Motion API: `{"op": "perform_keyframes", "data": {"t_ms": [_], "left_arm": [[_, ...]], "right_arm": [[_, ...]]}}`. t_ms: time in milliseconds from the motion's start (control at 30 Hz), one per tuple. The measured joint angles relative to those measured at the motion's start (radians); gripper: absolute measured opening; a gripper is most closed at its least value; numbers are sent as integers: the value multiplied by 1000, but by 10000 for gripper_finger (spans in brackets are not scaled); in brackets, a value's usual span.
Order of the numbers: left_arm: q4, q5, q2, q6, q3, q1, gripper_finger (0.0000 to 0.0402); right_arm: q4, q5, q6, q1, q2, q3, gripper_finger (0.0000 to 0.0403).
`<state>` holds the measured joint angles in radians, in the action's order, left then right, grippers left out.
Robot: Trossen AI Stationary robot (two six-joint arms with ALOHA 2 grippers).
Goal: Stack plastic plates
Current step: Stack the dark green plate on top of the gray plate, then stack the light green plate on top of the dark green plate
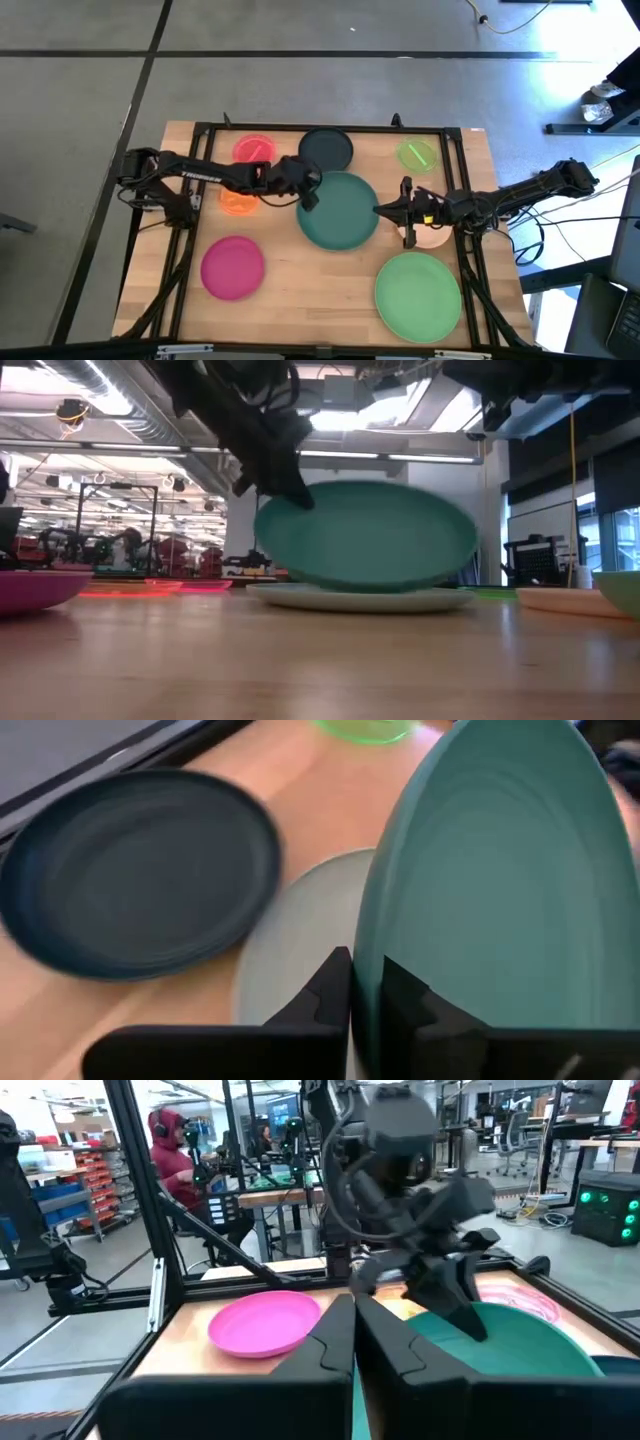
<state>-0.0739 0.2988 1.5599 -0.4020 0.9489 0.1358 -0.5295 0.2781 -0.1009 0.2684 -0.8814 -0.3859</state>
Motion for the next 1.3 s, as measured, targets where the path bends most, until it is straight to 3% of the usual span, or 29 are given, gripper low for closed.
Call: {"op": "perform_keyframes", "data": {"t_ms": [333,500,667,933,1067,1167,1300], "left_arm": [[18,-5,118,39,0,27,27],[22,-5,124,30,1,34,27],[22,3,124,46,-4,34,31],[10,-20,126,52,-21,37,106],[10,-27,110,108,-21,16,122],[15,-26,77,167,-20,-15,123],[21,-5,31,195,-20,-81,121]], "right_arm": [[5,-12,-10,0,0,0,5],[5,-82,-4,0,-7,0,5],[5,-88,-26,0,-57,0,5],[-5,-79,-22,0,-140,-20,5],[26,-79,-19,0,-147,-38,7],[61,-79,-4,0,-147,-45,26],[86,-130,0,0,-147,-45,84]]}}
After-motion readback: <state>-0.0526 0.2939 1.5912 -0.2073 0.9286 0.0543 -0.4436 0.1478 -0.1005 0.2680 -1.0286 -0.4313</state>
